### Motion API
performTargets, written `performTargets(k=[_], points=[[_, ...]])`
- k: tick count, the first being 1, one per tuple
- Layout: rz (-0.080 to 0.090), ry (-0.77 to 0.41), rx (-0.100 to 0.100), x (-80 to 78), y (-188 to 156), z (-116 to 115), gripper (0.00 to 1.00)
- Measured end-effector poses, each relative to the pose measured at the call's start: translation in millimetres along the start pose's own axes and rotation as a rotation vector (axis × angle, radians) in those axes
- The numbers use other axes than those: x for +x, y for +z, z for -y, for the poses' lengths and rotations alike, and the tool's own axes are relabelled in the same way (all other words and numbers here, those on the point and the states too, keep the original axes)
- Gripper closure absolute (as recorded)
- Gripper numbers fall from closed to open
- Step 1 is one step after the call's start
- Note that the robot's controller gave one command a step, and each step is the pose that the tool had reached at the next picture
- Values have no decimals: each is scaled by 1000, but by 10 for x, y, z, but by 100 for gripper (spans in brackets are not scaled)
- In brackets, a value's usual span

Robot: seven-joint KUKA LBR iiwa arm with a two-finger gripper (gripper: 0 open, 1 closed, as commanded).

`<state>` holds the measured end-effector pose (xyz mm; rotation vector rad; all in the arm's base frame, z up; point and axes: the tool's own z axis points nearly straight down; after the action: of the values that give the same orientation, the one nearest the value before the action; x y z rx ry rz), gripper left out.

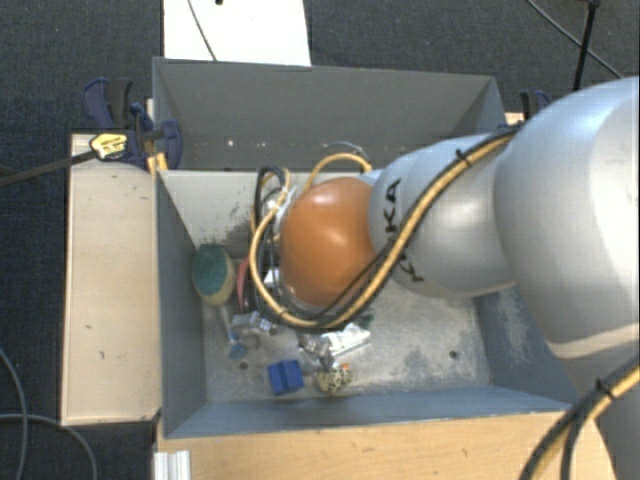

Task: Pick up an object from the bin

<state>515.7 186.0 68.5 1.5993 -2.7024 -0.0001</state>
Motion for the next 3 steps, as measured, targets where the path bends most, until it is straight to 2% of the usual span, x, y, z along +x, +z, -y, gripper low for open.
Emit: performTargets(k=[1,2,3], points=[[2,-345,0,133,-57,-388,0],[-2,-319,2,858,-15,64,0],[2,-327,1,818,-22,38,100]])
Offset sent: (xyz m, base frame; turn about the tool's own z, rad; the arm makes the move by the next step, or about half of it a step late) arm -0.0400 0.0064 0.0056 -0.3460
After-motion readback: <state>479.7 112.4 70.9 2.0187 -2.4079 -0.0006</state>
